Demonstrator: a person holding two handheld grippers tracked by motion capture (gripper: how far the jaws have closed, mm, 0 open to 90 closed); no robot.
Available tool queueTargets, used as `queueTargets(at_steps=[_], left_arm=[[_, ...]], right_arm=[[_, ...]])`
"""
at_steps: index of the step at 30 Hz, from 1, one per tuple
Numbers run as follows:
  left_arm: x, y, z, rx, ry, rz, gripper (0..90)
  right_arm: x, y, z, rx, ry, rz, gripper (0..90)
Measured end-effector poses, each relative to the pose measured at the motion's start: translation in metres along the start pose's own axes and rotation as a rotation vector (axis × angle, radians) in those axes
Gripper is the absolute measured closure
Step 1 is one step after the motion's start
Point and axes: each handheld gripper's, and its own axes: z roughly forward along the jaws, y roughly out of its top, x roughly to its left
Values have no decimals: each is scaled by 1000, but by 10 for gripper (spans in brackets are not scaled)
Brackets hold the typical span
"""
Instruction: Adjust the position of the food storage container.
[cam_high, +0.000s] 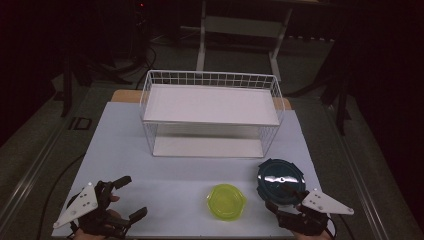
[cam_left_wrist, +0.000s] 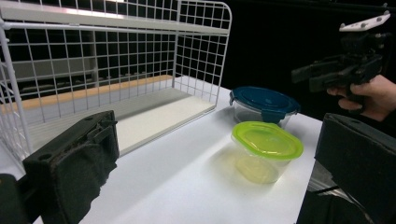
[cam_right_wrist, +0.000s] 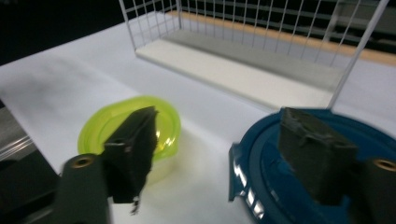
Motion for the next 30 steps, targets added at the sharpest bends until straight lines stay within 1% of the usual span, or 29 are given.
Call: queueTargets(at_steps=[1,2,3,4,5,6,7,9,10,11,12,14,15,16,17,19,20,25,26,27,28,29,30], left_arm=[[0,0,0,1,1,2,0],[1,0,0,1,1,1,0],[1,0,0,0,0,0,0],[1,0,0,1,1,2,0],[1,0,0,-1,1,2,0],[1,0,0,-1,1,-1,0],[1,0,0,-1,1,-1,0],[1,0,0,-1,0,0,0],[1,0,0,0,-1,1,0],[1,0,0,0,-1,1,0],[1,0,0,0,-1,0,0],[1,-1,0,2,-1,0,0],[1,-1,0,1,-2,-1,0],[1,-1,0,1,-1,-1,0],[1,-1,0,1,-1,-1,0],[1,-1,0,0,-3,-3,0],[1,-1,0,2,-2,0,0],[2,-1,1,4,-6,-4,0],[1,-1,2,4,-6,-1,0],[1,-1,2,4,-6,-1,0],[1,-1,1,4,-8,-1,0],[1,-1,1,4,-8,-1,0],[1,-1,2,4,-8,-1,0]], right_arm=[[0,-2,2,13,8,1,346],[1,-5,5,45,15,-9,404],[1,-5,5,45,15,-9,404],[3,-10,10,72,34,-14,454],[3,-10,10,72,34,-14,454],[4,-14,15,102,52,-19,493],[4,-14,15,102,52,-19,493],[5,-18,19,121,68,-14,543],[5,-20,23,145,76,-9,612],[5,-20,23,145,76,-9,612],[5,-21,24,154,88,-10,640],[5,-23,27,176,95,-16,719],[6,-24,29,190,103,-17,737],[7,-26,34,212,112,-11,799],[7,-26,34,212,112,-11,799],[7,-28,39,246,111,-12,879],[8,-29,42,261,119,-17,899],[10,-29,49,286,111,-21,900],[13,-28,51,284,127,-20,900],[13,-28,51,284,127,-20,900],[17,-27,53,283,142,-25,900],[17,-27,53,283,142,-25,900],[20,-27,56,287,157,-31,900]])
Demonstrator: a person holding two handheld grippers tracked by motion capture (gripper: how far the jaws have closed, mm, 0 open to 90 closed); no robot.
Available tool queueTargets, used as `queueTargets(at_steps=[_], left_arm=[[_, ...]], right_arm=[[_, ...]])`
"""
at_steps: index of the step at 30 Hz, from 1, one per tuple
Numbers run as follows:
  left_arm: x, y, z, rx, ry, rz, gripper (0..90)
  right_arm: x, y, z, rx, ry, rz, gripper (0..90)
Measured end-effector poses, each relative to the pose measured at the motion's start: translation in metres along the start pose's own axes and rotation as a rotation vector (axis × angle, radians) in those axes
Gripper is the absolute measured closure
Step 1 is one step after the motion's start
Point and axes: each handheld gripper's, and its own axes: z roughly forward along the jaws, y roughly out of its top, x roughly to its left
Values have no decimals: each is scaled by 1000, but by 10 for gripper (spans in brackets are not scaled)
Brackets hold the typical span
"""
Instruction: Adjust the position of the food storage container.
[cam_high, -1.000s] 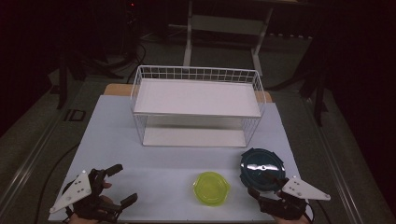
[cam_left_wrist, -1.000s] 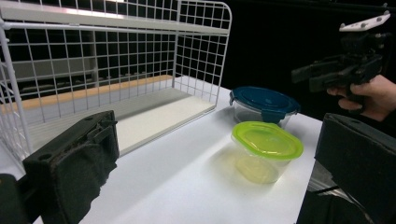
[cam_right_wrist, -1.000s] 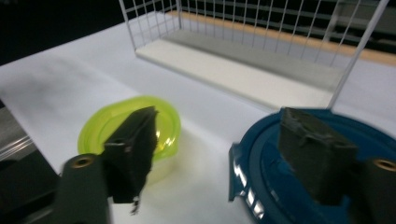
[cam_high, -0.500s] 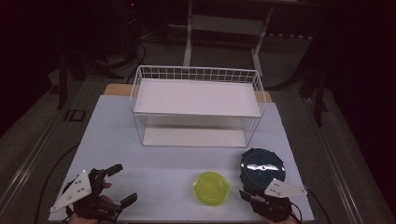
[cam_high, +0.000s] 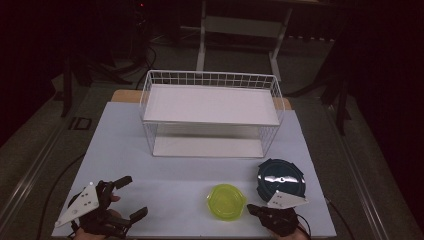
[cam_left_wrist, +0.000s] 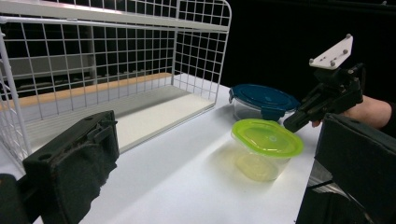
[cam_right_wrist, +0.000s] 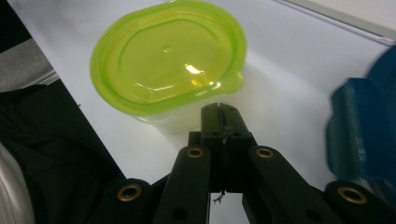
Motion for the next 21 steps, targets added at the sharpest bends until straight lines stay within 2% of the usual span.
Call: queueTargets(at_steps=[9,21], left_arm=[[0,0,0,1,-5,-2,0],[-1,-2,2,12,-14,-4,0]], right_arm=[[3,7,11,15,30,-7,900],[12,27,43,30,87,-32,900]])
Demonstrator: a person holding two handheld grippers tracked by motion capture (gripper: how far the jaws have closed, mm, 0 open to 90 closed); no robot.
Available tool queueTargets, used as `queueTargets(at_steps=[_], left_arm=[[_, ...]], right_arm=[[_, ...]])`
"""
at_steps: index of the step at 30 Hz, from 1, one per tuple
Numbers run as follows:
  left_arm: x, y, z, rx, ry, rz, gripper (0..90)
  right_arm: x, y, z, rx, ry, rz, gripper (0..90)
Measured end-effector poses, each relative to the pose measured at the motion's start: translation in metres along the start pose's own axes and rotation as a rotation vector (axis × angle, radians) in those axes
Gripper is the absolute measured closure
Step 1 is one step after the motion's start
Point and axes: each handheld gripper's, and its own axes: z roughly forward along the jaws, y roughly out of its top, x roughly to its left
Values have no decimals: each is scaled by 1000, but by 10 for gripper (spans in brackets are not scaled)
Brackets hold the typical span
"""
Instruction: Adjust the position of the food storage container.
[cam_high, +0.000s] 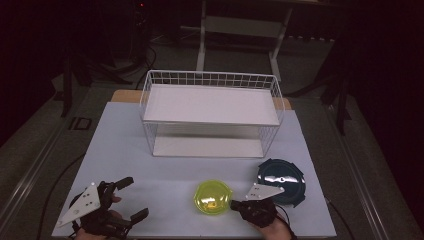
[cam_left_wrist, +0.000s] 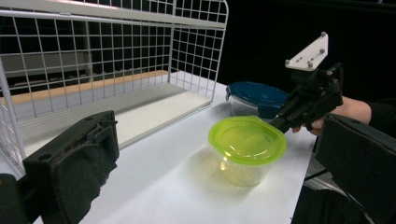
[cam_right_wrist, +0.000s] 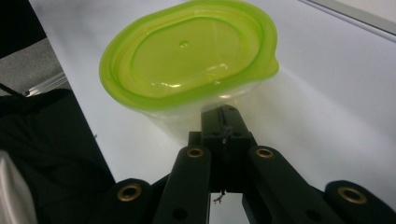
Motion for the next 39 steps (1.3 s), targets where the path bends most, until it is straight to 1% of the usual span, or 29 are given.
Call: queueTargets(at_steps=[1,4,5,8,11,15,18,19,20,21,23,25,26,28,29,30,31,32,33,34,35,36,37,38,39], left_arm=[[0,0,0,0,-2,0,0],[-1,0,1,4,-6,6,0],[-1,0,1,6,-6,7,0],[-1,0,1,6,-6,8,0],[-1,-1,1,7,-6,7,0],[-2,-1,1,8,-7,9,0],[-1,-1,1,8,-7,9,0],[-1,-1,1,8,-6,10,0],[-1,0,1,8,-6,9,0],[-1,0,1,7,-6,9,0],[-1,0,0,4,-4,10,0],[0,1,0,-2,0,12,0],[0,2,-1,-6,1,11,0],[0,2,-2,-9,3,10,0],[0,2,-2,-10,3,10,0],[0,2,-2,-9,2,9,0],[0,2,-3,-9,1,9,0],[0,2,-3,-9,1,10,0],[1,2,-3,-10,0,9,0],[1,2,-3,-10,0,9,0],[1,2,-3,-11,0,11,0],[1,2,-3,-12,0,10,0],[1,2,-3,-12,0,11,0],[1,2,-3,-13,0,9,0],[1,2,-3,-12,0,8,0]], right_arm=[[0,2,4,0,-7,-7,900],[-1,2,7,7,-16,-4,900],[-4,-1,8,13,-22,10,900],[-5,-3,9,25,-30,17,900],[-4,-6,11,38,-28,8,900],[-5,-7,20,58,-8,13,900],[-4,-6,23,57,0,17,900],[-3,-3,27,59,4,18,900],[-3,-3,27,59,4,18,900],[-3,1,33,62,10,13,900],[-2,3,35,66,10,12,900],[0,8,46,76,22,6,900],[0,8,46,76,22,6,900],[4,12,54,84,29,-8,900],[8,16,62,89,33,-21,900],[8,16,62,89,33,-21,900],[12,22,68,89,49,-25,900],[12,22,68,89,49,-25,900],[14,27,75,84,62,-31,900],[14,27,75,84,62,-31,900],[16,33,82,82,69,-27,900],[16,33,82,82,69,-27,900],[18,38,89,80,77,-31,900],[18,38,89,80,77,-31,900],[19,43,96,81,87,-32,900]])
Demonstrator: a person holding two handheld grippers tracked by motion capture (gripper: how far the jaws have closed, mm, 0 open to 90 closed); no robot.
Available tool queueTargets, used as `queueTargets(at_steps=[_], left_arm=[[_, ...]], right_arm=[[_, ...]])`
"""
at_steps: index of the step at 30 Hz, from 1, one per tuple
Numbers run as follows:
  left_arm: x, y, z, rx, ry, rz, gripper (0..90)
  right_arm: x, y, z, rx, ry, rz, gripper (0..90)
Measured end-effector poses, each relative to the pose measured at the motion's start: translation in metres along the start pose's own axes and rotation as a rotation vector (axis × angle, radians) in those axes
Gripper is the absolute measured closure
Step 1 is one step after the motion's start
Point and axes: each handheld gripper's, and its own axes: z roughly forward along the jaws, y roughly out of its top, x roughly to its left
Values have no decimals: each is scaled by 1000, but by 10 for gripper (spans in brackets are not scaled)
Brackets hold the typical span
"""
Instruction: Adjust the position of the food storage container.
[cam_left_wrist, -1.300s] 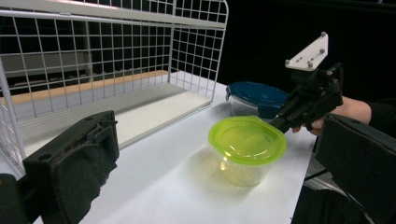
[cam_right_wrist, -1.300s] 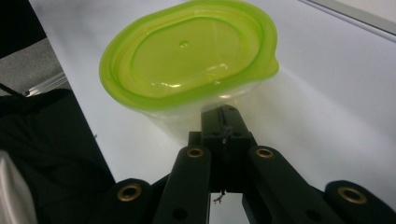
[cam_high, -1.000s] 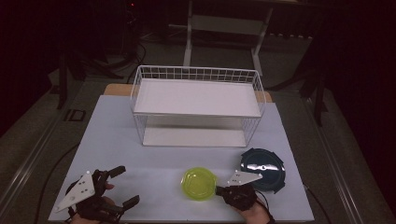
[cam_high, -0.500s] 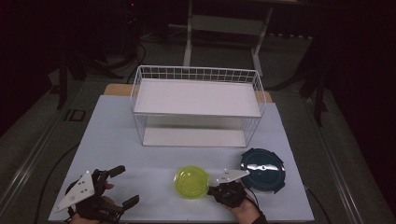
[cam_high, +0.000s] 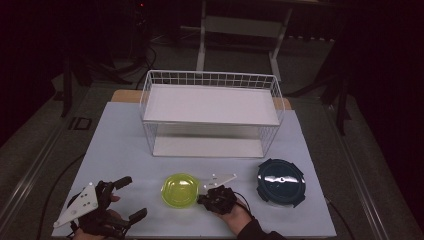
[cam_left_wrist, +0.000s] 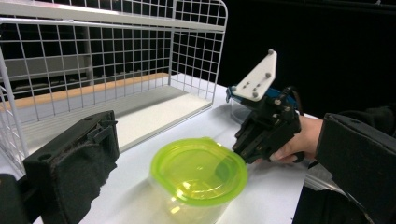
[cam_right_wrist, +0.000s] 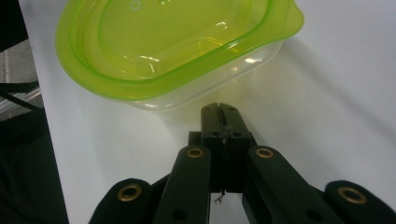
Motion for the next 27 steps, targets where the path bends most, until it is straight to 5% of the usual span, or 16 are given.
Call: queueTargets(at_steps=[27], left_arm=[[1,-1,-1,4,-4,3,0]], right_arm=[[30,64,69,-7,76,-43,900]])
